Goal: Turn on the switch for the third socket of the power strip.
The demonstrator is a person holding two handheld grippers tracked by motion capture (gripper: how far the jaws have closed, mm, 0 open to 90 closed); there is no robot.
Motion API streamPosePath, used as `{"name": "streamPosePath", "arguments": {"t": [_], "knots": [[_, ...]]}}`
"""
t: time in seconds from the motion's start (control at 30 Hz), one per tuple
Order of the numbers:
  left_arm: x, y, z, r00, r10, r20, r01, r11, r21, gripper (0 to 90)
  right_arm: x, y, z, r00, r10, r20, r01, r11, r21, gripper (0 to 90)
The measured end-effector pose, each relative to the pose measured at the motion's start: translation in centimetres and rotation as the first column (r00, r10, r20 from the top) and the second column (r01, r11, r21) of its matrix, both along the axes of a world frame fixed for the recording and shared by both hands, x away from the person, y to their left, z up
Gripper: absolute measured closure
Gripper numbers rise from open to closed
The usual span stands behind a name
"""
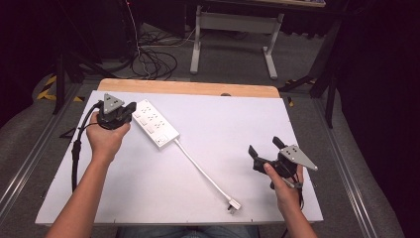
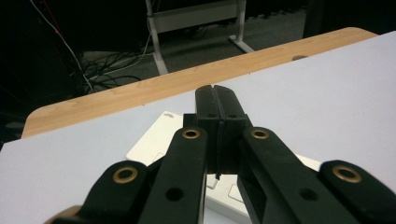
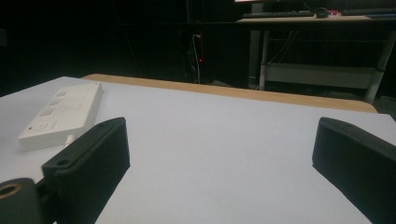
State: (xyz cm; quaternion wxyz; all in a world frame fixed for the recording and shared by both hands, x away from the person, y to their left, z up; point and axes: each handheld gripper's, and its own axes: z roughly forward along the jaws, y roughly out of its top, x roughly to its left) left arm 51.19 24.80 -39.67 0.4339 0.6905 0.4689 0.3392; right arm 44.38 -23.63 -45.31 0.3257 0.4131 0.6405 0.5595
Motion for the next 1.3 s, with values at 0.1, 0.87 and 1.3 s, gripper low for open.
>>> {"name": "streamPosePath", "arguments": {"t": [0.1, 0.87, 1.3], "knots": [[0.5, -0.1, 0.2, 1.0, 0.001, -0.003, -0.001, 0.9999, 0.014, 90.0, 0.0, 0.0, 0.0, 1.0, 0.003, 0.002, -0.003, 1.0, -0.003, 4.5], [3.8, -0.4, -0.8, 0.9961, 0.03, -0.083, -0.026, 0.9984, 0.051, 90.0, 0.2, -0.1, -0.1, 0.9999, 0.003, -0.01, -0.003, 1.0, 0.005, 4.5], [4.7, -0.2, -1.7, 0.9914, 0.04, -0.125, -0.031, 0.997, 0.07, 90.0, 0.2, 0.0, -0.2, 0.9999, 0.004, -0.01, -0.004, 1.0, 0.0, 4.5]]}}
